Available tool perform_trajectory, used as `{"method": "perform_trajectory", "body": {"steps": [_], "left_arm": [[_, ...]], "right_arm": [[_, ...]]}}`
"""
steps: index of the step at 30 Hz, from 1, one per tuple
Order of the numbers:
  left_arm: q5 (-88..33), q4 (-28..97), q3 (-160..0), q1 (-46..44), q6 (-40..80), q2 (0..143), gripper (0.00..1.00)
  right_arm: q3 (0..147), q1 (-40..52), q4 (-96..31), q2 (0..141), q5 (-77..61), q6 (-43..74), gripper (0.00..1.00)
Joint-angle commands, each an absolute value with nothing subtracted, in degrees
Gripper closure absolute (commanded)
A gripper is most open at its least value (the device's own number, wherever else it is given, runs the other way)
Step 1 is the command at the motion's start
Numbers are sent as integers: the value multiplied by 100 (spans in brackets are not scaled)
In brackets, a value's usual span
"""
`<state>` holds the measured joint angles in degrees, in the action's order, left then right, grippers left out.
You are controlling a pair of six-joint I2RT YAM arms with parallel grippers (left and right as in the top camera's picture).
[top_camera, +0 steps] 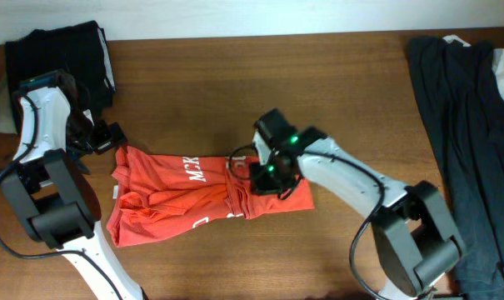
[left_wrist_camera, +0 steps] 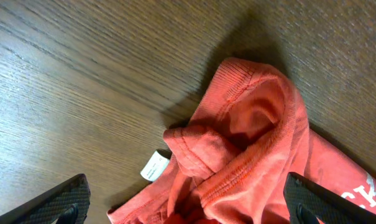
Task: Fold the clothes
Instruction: 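Grasp the strip's right end with the right gripper and fold it leftward, then release the right end and retract the right gripper to the right side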
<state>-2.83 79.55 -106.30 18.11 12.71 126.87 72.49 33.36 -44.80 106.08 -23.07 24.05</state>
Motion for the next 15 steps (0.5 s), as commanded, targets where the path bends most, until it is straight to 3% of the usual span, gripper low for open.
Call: {"method": "perform_trajectory", "body": {"steps": [1, 12, 13, 15], "left_arm": [[-346, 7953, -10685, 1800, 1282, 12549, 1], [-344, 7924, -10685, 1800, 1282, 12549, 1], [-344, 7913, -10680, 1800, 1282, 12549, 1], [-346, 7937, -10613, 1798, 1282, 12549, 1]], "right_arm": [[6845, 3492, -3979, 10674, -2338, 2908, 77], [7013, 3667, -2523, 11078, -2816, 3350, 80], [7214, 3575, -2536, 11067, -2926, 3280, 72], [7894, 3223, -3116, 11028, -3087, 2803, 39]]}}
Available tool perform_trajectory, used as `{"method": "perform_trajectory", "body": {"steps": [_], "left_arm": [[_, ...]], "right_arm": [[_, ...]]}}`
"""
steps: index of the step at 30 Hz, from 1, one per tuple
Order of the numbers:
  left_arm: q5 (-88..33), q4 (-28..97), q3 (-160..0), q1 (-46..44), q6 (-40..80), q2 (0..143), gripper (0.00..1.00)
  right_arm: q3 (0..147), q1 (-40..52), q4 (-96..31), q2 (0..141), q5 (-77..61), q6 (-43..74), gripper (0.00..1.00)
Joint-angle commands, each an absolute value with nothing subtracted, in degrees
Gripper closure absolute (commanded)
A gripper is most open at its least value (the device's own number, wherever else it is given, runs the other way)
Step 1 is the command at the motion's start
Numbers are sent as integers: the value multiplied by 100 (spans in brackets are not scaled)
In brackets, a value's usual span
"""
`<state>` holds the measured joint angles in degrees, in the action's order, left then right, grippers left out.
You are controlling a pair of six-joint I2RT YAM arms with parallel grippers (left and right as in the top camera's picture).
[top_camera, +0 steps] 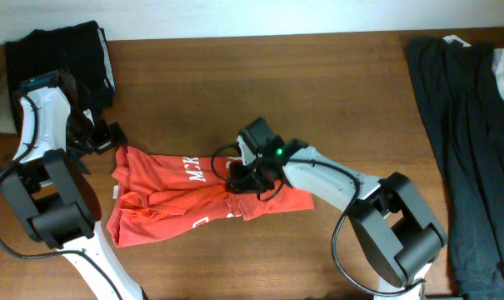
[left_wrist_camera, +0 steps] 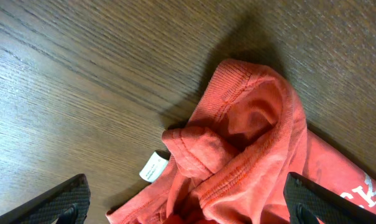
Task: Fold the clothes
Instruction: 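Release the right end and retract the right gripper to the right side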
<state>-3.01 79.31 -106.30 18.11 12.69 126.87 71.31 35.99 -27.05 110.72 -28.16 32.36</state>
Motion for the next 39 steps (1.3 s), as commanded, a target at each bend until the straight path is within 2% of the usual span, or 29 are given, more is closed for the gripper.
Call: {"method": "perform_trajectory", "body": {"steps": [1, 2, 3, 4, 6, 13, 18, 20, 24, 26, 27, 28, 31, 34, 39], "left_arm": [[-346, 7937, -10575, 1800, 1280, 12549, 1], [-346, 7931, -10481, 1798, 1278, 12549, 1], [-349, 7933, -10412, 1798, 1278, 12551, 1], [-349, 7931, -10291, 1800, 1275, 12549, 1], [-392, 7878, -10075, 1798, 1201, 12549, 1], [-545, 7664, -9244, 1798, 1081, 12549, 1], [-1192, 6755, -8307, 1800, 768, 12551, 2], [-2036, 6595, -8077, 1798, 305, 12551, 11], [-2018, 6663, -8018, 1750, 292, 12549, 46], [-2018, 6659, -8018, 1669, 292, 12551, 77], [-2018, 6643, -8016, 1627, 294, 12551, 96], [-2018, 6626, -8018, 1586, 296, 12549, 100], [-1791, 6845, -8357, 1619, 867, 12543, 100], [-683, 7795, -9771, 1678, 1398, 12521, 100], [338, 9271, -12068, 1450, 1872, 12521, 99]], "right_arm": [[8265, 3022, -3590, 11013, -3083, 2534, 25], [8809, 2685, -4327, 11013, -2963, 2213, 7], [9284, 2327, -5057, 11013, -2615, 1986, 1], [9865, 1787, -5800, 11013, -2080, 1772, 1], [10322, 1011, -6361, 11013, -1492, 1671, 1], [10361, -1590, -6608, 11017, -1275, 1673, 1], [10355, -2379, -7011, 11017, -1341, 1675, 1], [10355, -2491, -7006, 11017, -1326, 1675, 1], [10355, -2477, -7006, 11017, -1321, 1675, 1], [10355, -2477, -7006, 11017, -1321, 1673, 1], [10355, -2477, -7006, 11017, -1321, 1675, 1], [10355, -2480, -7006, 11017, -1321, 1673, 1], [10355, -2477, -7006, 11017, -1321, 1675, 2], [10355, -2477, -7006, 11017, -1321, 1673, 1], [10355, -2477, -7006, 11017, -1321, 1673, 1]]}}
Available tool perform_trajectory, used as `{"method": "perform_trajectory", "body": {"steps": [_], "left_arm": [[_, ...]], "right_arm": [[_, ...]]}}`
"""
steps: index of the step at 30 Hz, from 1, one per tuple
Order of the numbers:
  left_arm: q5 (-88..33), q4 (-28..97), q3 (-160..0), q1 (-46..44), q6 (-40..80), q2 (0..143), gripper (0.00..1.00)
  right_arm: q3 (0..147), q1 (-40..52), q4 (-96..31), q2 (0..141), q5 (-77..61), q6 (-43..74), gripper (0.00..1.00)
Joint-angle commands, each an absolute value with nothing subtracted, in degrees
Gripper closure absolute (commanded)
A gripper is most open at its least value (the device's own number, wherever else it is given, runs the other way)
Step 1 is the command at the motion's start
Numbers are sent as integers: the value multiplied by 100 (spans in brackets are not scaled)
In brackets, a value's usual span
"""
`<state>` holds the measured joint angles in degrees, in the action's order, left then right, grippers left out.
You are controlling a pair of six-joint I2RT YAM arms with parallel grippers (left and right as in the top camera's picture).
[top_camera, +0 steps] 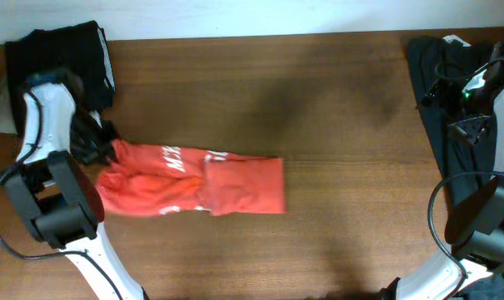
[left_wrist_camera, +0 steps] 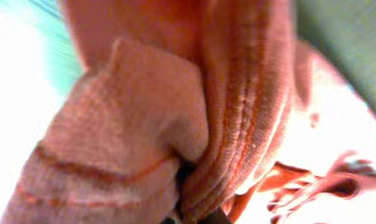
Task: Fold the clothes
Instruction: 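Release the right end and retract the right gripper to the right side, then grasp the shirt's left end with the left gripper and fold it rightward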
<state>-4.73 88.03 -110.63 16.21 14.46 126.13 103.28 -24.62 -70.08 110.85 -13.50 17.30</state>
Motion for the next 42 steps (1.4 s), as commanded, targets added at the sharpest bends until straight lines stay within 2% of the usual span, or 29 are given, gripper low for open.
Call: {"method": "perform_trajectory", "body": {"steps": [1, 4, 10, 17, 23, 29, 34, 40, 41, 42], "left_arm": [[434, 9583, -12499, 1293, 1944, 12521, 99], [429, 9673, -12711, 744, 2018, 12490, 100], [388, 9657, -12615, -1059, 2189, 12490, 100], [388, 9620, -12296, -2237, 2235, 12492, 100], [233, 9220, -11170, -2740, 2250, 12490, 100], [-314, 8995, -11120, -3109, 2244, 12490, 99], [-720, 8320, -10836, -3299, 2248, 12492, 97], [-1288, 7240, -10471, -3492, 2248, 12492, 99], [-1286, 7098, -10471, -3575, 2248, 12492, 91], [-1280, 7013, -10471, -3634, 2248, 12492, 69]], "right_arm": [[10355, -2477, -7006, 11017, -1321, 1673, 1], [10355, -2477, -7006, 11017, -1321, 1675, 1], [10355, -2477, -7006, 11017, -1321, 1673, 1], [10355, -2477, -7006, 11017, -1321, 1675, 1], [10355, -2477, -7006, 11017, -1321, 1673, 1], [10355, -2477, -7006, 11017, -1321, 1675, 1], [10355, -2477, -7006, 11017, -1321, 1675, 1], [10355, -2477, -7006, 11017, -1321, 1675, 1], [10355, -2477, -7006, 11017, -1321, 1673, 1], [10355, -2477, -7006, 11017, -1321, 1675, 1]]}}
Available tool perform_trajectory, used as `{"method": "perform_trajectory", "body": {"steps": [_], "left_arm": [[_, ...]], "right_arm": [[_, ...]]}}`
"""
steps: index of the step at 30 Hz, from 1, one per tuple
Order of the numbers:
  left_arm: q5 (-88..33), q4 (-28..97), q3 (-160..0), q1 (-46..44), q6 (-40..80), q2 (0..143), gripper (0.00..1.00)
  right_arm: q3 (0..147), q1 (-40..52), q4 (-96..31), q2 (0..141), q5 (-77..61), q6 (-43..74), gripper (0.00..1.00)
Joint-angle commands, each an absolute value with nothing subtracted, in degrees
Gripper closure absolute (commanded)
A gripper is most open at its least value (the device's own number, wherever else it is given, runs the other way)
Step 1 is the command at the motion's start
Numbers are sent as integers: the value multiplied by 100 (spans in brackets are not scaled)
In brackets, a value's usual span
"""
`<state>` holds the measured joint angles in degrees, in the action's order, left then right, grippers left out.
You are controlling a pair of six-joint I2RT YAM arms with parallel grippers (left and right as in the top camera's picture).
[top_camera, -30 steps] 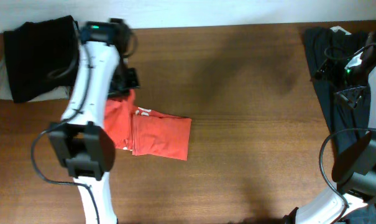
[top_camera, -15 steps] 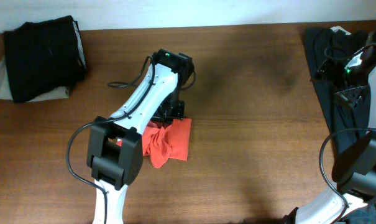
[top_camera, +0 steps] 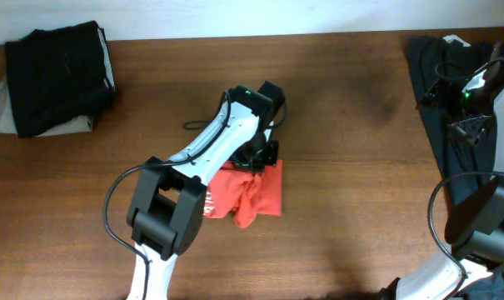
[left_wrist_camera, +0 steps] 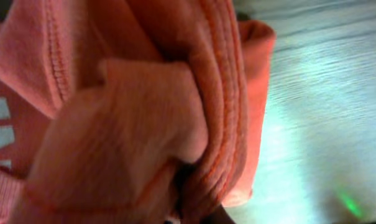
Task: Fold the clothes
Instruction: 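Grasp the shirt's left end with the left gripper and fold it rightward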
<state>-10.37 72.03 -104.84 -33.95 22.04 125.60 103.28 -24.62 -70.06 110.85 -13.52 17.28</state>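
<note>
The red shirt (top_camera: 242,193) lies bunched in a short heap at the middle of the table (top_camera: 360,217). My left gripper (top_camera: 262,153) sits at the heap's upper right edge, shut on a thick fold of the red shirt (left_wrist_camera: 144,93), which fills the left wrist view. Ribbed hems and a piece of white lettering show there, while the fingers themselves are buried in cloth. My right gripper (top_camera: 463,100) is far off at the right edge over the dark garments, and its jaws cannot be made out.
A folded black stack (top_camera: 60,54) rests on a pale cloth at the back left corner. A long dark grey garment (top_camera: 439,137) lies along the right side under the right arm.
The left gripper, still shut on the shirt's left end, has gone from the table's left side to the shirt's right end at the middle. The shirt is now doubled into a short heap. The right arm is unmoved.
At first the left gripper stood open beside the shirt's crumpled left end while the right gripper was down on its middle. Then the right arm was away at the far right, the shirt lay stretched long, and the left was shut on its left end. Now that end lies over the right end.
</note>
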Motion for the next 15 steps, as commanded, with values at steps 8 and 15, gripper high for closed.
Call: {"method": "perform_trajectory", "body": {"steps": [8, 15], "left_arm": [[-1959, 6606, -10720, -4029, 1645, 12427, 68], [78, 8379, -11782, -3717, 1806, 11450, 40]], "right_arm": [[10355, -2477, -7006, 11017, -1321, 1675, 1], [10355, -2477, -7006, 11017, -1321, 1673, 1]]}}
